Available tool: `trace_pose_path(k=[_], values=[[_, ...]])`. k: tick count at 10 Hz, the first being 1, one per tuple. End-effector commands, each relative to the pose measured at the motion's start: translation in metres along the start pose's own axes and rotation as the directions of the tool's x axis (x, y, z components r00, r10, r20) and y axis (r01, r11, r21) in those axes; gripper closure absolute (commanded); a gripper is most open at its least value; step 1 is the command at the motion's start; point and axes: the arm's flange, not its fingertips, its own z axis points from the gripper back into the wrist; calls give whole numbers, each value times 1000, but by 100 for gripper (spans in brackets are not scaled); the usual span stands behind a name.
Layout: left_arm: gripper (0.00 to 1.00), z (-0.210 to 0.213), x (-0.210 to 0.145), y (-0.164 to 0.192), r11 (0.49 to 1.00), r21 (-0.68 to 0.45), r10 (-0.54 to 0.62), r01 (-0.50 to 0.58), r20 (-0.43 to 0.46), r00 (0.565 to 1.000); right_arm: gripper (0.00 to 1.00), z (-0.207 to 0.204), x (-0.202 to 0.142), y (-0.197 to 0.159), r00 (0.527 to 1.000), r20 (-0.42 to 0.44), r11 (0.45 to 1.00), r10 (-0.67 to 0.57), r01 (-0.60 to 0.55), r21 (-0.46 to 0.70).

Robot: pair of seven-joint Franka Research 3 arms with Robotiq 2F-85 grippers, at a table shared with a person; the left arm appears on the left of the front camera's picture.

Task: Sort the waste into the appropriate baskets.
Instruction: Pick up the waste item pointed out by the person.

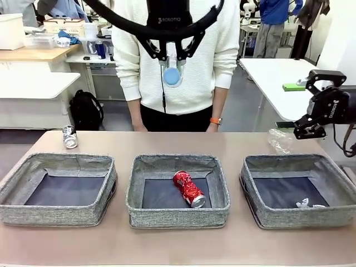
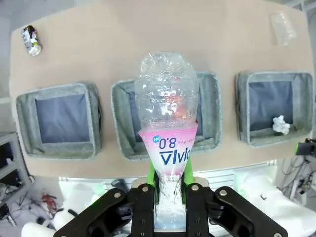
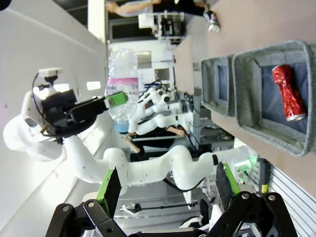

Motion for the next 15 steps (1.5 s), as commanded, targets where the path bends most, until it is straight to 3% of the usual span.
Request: trace_pose_path(k=[1, 4, 7, 8, 10, 11, 15], values=[[78, 17, 13, -12, 1000, 9, -22, 22, -3, 1000, 0, 0, 0, 3, 1000, 3, 1000, -2, 2, 18], [78, 23, 13, -15, 998, -38, -39, 40, 14, 999, 0, 0, 0, 3, 1000, 3, 1000, -2, 2, 18], [78, 19, 23, -9, 995, -93, -29, 22, -72, 997, 0, 0, 0, 3, 1000, 3, 1000, -2, 2, 18], [78, 18, 26, -9, 998, -65, -9, 0, -151, 989, 0, 0, 0, 3, 1000, 3, 1000, -2, 2, 18], [78, 14, 28, -9, 996, -91, -14, -2, -172, 985, 0, 0, 0, 3, 1000, 3, 1000, -2, 2, 18], [78, 7, 25, -8, 998, -65, -8, 0, -115, 993, 0, 0, 0, 3, 1000, 3, 1000, -2, 2, 18], [78, 7, 25, -8, 998, -65, -8, 0, -115, 993, 0, 0, 0, 3, 1000, 3, 1000, -2, 2, 18]])
